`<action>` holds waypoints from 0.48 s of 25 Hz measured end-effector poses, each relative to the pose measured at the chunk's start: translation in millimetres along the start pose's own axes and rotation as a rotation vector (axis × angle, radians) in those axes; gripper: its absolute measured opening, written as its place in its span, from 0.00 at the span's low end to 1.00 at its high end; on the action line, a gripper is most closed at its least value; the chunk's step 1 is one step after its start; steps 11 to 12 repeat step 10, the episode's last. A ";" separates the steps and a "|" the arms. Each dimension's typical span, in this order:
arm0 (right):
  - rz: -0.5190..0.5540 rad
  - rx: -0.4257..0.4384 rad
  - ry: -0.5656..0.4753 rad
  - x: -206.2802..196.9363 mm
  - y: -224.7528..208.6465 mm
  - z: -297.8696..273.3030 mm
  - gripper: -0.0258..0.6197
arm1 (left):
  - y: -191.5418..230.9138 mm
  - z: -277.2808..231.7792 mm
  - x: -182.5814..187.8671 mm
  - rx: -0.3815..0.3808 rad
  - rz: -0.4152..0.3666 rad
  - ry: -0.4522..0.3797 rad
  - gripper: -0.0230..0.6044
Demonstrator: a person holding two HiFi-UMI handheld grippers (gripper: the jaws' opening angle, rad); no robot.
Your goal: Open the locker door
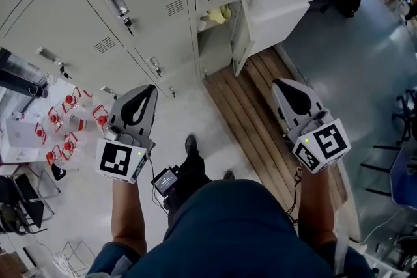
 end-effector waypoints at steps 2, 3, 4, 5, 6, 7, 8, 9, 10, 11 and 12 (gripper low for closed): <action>0.011 0.002 -0.005 7.8 2.4 13.1 0.10 | -9.2 7.8 6.6 0.005 0.001 -0.001 0.06; 0.018 0.003 -0.007 11.4 3.5 19.3 0.10 | -13.9 11.6 9.4 0.001 0.005 -0.008 0.06; 0.024 0.002 -0.009 14.2 4.4 24.4 0.09 | -17.9 14.7 11.1 -0.005 0.010 -0.018 0.06; 0.028 0.001 -0.011 15.1 5.3 27.2 0.10 | -20.2 16.7 11.1 -0.010 0.012 -0.028 0.06; 0.032 -0.001 -0.013 13.6 6.4 27.2 0.09 | -20.3 17.5 9.0 -0.011 0.010 -0.034 0.06; 0.034 -0.003 -0.016 9.5 7.6 24.5 0.09 | -18.4 17.0 4.6 -0.010 0.006 -0.037 0.06; 0.036 -0.005 -0.018 3.4 9.0 19.9 0.09 | -15.1 15.7 -1.4 -0.008 -0.001 -0.038 0.06; 0.036 -0.007 -0.020 -3.8 10.5 14.2 0.10 | -11.0 13.9 -8.3 -0.004 -0.009 -0.040 0.06; 0.037 -0.009 -0.023 -11.5 11.9 8.1 0.09 | -6.6 11.9 -15.5 0.001 -0.016 -0.041 0.06; 0.037 -0.009 -0.023 -11.5 11.9 8.1 0.09 | -6.6 11.9 -15.5 0.001 -0.016 -0.041 0.06; 0.037 -0.009 -0.023 -11.5 11.9 8.1 0.09 | -6.6 11.9 -15.5 0.001 -0.016 -0.041 0.06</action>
Point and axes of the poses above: the fingertips, and each gripper's own axes: z backward along the fingers, y to its left, x out of its top, the point moved 9 cm from there along z, backward along the fingers, and after that the axes turned 3 degrees about z, right-handed, at the moved point
